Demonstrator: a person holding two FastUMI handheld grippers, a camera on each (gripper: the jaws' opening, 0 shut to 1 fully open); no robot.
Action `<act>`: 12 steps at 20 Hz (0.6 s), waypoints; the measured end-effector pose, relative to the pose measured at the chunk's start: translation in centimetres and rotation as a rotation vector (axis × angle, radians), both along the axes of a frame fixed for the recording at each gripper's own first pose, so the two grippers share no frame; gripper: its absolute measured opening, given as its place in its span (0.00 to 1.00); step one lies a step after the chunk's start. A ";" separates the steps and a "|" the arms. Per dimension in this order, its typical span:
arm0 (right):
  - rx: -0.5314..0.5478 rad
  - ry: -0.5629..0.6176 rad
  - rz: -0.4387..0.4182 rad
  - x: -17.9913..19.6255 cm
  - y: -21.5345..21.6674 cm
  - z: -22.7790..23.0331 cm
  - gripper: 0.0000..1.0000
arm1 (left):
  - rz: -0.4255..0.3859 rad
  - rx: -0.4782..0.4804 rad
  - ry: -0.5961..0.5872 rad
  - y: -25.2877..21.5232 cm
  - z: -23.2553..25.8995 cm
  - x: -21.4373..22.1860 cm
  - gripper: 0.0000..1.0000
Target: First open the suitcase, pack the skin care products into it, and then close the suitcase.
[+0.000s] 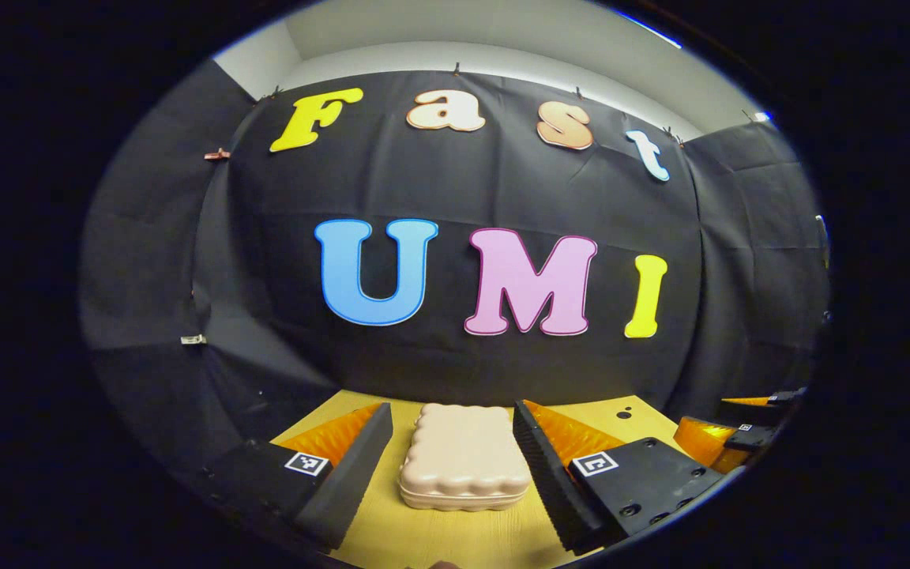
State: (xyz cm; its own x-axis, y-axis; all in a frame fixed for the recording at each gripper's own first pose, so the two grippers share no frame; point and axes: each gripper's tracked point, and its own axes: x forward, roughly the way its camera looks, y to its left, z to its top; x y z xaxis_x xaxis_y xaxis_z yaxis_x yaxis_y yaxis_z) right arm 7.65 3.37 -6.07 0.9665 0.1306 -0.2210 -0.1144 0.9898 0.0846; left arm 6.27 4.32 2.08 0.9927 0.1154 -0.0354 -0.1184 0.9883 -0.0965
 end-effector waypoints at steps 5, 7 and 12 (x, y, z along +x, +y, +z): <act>0.009 -0.002 0.013 -0.1 1.1 0.8 0.97 | -0.006 0.014 0.035 0.5 -0.9 -0.1 0.96; 0.006 -0.013 0.012 -0.3 1.4 1.1 0.97 | -0.015 0.032 0.026 0.3 -0.4 0.5 0.96; 0.003 0.003 0.026 -0.9 1.8 0.1 0.97 | -0.036 0.049 0.017 -0.6 -0.5 0.9 0.96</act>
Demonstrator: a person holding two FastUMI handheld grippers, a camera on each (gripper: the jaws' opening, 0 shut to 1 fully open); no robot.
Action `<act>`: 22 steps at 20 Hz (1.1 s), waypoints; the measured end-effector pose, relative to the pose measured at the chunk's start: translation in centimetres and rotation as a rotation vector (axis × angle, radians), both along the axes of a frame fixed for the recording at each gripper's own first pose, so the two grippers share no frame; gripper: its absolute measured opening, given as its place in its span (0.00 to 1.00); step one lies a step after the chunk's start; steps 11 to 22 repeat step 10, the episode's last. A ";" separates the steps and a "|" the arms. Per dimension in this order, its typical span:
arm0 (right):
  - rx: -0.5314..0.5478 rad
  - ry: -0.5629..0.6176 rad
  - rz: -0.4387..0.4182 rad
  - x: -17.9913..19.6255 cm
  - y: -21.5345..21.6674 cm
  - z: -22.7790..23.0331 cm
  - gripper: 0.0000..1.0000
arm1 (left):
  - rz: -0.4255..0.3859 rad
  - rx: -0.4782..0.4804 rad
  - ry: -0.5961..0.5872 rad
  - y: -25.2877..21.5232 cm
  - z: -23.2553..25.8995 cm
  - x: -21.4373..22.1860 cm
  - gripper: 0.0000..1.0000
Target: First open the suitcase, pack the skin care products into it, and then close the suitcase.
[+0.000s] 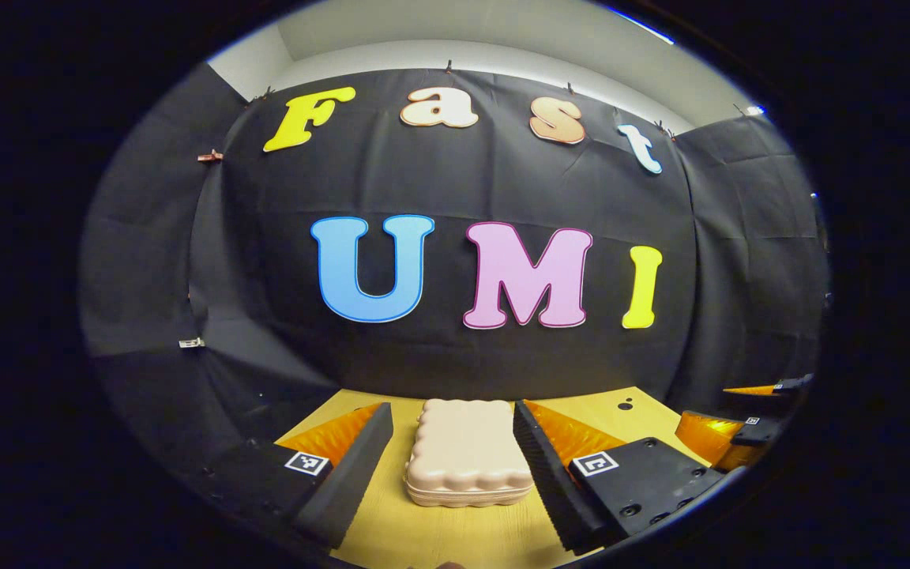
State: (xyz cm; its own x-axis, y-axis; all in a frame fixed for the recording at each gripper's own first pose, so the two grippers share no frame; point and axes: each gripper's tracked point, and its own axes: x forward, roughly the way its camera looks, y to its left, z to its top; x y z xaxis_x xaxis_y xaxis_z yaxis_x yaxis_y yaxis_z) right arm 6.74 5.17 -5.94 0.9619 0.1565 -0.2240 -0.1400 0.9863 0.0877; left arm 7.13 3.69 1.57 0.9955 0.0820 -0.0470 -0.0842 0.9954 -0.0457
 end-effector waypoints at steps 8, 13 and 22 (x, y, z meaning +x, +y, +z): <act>0.004 0.031 -0.012 0.0 0.0 -1.1 0.97 | 0.001 0.009 0.012 0.3 -0.8 0.5 0.96; 0.008 0.038 -0.010 -0.1 0.3 -1.2 0.97 | 0.012 0.004 0.012 0.7 -1.1 0.7 0.96; 0.008 0.038 -0.010 -0.1 0.3 -1.2 0.97 | 0.012 0.004 0.012 0.7 -1.1 0.7 0.96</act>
